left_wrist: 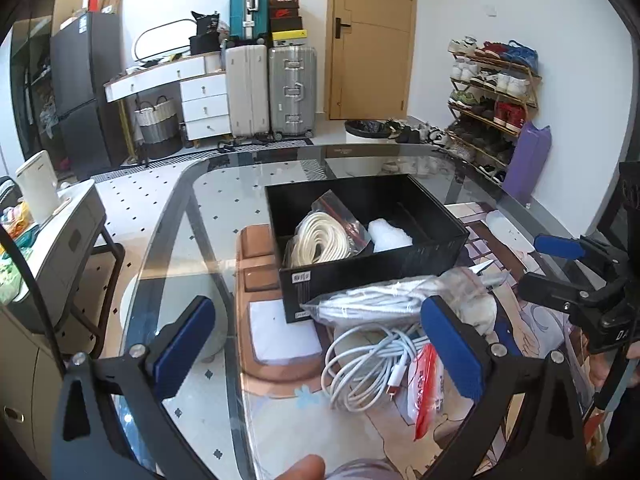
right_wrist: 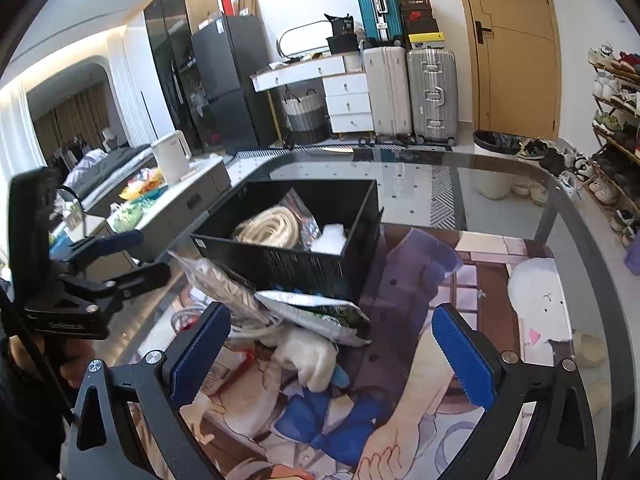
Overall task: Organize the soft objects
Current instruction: 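Move both open grippers back toward the remaining items on the mat, then close right gripper on white plush toy while left gripper grasps red-labelled packet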
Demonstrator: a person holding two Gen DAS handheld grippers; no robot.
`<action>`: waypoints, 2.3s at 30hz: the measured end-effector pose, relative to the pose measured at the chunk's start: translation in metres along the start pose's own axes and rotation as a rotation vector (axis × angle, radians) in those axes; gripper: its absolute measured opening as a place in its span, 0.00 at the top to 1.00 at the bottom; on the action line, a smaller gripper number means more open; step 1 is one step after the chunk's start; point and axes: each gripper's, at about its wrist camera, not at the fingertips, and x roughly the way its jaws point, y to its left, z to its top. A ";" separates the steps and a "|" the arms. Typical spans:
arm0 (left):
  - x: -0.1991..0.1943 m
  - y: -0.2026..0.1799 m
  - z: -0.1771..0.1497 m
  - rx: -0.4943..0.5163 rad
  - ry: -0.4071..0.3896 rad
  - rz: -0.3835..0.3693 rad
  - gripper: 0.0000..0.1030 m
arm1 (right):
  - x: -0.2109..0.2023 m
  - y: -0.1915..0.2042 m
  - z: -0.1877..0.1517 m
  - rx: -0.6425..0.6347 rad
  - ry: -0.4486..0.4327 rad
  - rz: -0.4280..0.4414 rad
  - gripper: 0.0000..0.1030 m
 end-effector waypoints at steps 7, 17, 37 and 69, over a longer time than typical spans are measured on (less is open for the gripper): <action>-0.004 -0.004 -0.009 -0.012 0.009 0.037 0.00 | 0.005 0.008 -0.009 -0.014 0.030 0.006 0.01; -0.002 -0.009 -0.022 -0.020 0.056 0.062 0.00 | 0.012 0.013 -0.019 -0.039 0.062 -0.008 0.01; -0.002 -0.013 -0.034 -0.037 0.120 0.048 0.00 | 0.025 0.016 -0.027 -0.048 0.092 0.000 0.01; 0.006 -0.037 -0.054 0.057 0.148 -0.019 0.01 | 0.061 0.018 -0.035 -0.069 0.167 -0.018 0.02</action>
